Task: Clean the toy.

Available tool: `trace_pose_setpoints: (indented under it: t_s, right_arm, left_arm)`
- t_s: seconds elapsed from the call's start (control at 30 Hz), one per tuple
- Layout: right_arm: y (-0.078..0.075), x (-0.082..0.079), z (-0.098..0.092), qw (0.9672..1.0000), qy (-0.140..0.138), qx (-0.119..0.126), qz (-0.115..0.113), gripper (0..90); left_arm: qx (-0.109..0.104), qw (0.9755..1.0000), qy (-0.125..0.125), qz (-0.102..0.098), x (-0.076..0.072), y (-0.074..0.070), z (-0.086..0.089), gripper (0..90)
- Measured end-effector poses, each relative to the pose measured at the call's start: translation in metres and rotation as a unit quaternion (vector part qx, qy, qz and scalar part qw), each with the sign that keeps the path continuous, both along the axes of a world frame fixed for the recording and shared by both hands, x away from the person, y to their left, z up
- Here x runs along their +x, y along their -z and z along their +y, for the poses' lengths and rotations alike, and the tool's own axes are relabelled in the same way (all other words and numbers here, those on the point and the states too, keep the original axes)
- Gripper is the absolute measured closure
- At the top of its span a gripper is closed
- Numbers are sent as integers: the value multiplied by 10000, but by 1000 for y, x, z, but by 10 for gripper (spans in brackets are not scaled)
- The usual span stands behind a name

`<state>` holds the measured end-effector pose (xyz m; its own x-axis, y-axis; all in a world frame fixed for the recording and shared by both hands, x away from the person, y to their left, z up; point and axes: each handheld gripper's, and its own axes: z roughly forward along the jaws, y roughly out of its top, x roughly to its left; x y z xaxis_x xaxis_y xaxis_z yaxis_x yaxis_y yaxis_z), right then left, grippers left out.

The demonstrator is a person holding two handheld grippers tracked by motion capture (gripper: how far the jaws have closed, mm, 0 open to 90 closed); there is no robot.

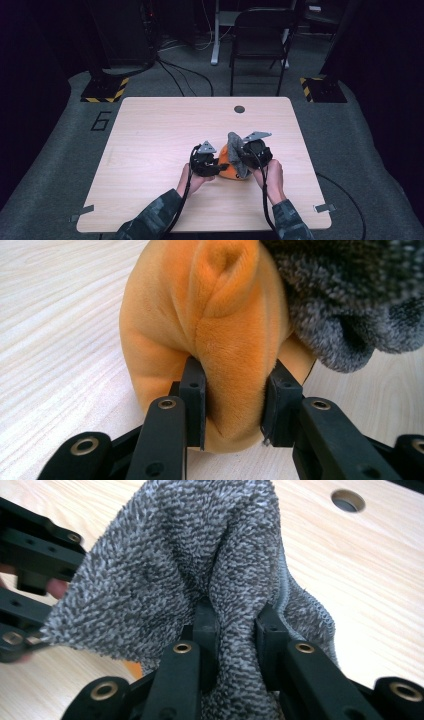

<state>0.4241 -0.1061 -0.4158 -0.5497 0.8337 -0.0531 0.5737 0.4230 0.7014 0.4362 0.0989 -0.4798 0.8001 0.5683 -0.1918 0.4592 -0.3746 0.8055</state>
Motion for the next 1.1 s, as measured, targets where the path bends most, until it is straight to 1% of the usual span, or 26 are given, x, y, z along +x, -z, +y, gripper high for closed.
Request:
trace_pose_setpoints:
  t_s: [0.03,0.1,0.13,0.33,0.4,0.47,0.53,0.57,0.6,0.63,0.67,0.7,0.73,0.77,0.8,0.83,0.87,0.9,0.93,1.0,1.03,1.07,1.1]
  right_arm:
    - [0,0,0,10000,0,0,0,762]
    - [3,-1,-5,9999,84,5,98,762]
    - [5,0,-8,9999,106,-18,84,762]
    - [14,0,-23,9992,301,-19,270,762]
    - [16,1,-28,9988,371,-59,324,762]
    - [21,3,-35,9982,439,-56,412,761]
    - [26,5,-40,9970,541,-28,555,762]
    - [29,6,-42,9968,562,-52,569,762]
    - [35,8,-48,9954,665,-81,680,762]
    - [35,8,-48,9954,665,-81,680,762]
    - [39,10,-51,9945,726,-124,749,761]
    - [44,12,-53,9923,840,-196,893,760]
    - [61,17,-58,9914,840,-229,978,760]
    - [61,17,-58,9914,840,-229,978,760]
    - [76,24,-61,9886,902,-272,1175,758]
    - [76,24,-61,9886,902,-272,1175,758]
    - [80,27,-62,9887,898,-192,1187,757]
    - [80,27,-62,9887,898,-192,1187,757]
    - [78,26,-61,9889,859,-291,1176,757]
    - [77,26,-61,9886,859,-305,1202,758]
    - [75,26,-62,9881,880,-309,1226,759]
    - [65,25,-65,9886,935,-328,1130,764]
    - [65,25,-65,9886,935,-328,1130,764]
  left_arm:
    - [-7,10000,2,14,0,0,0,679]
    - [-37,10000,16,43,0,1,0,679]
    - [-42,10000,14,40,0,1,0,679]
    - [-43,10000,21,-2,1,2,-1,679]
    - [-38,10000,49,0,2,1,-2,679]
    - [-54,10000,49,4,2,1,-2,679]
    - [-65,10000,47,6,1,2,-3,678]
    - [-68,10000,45,4,1,2,-3,679]
    - [-79,10000,47,8,1,2,-2,678]
    - [-79,10000,47,8,1,2,-2,679]
    - [-67,10000,40,14,2,2,-1,679]
    - [-105,9999,29,30,2,3,-1,679]
    - [-142,9999,2,43,4,3,1,679]
    - [-142,9999,2,43,4,3,1,679]
    - [-171,9998,13,58,5,3,2,679]
    - [-171,9998,13,58,5,3,2,679]
    - [-194,9998,-15,61,5,4,2,679]
    - [-194,9998,-15,61,5,4,2,679]
    - [-213,9997,-23,75,5,4,3,679]
    - [-201,9998,-17,59,5,4,2,679]
    - [-191,9998,-16,47,5,4,2,679]
    - [-190,9998,-19,41,5,4,2,679]
    - [-178,9998,2,51,6,3,2,679]
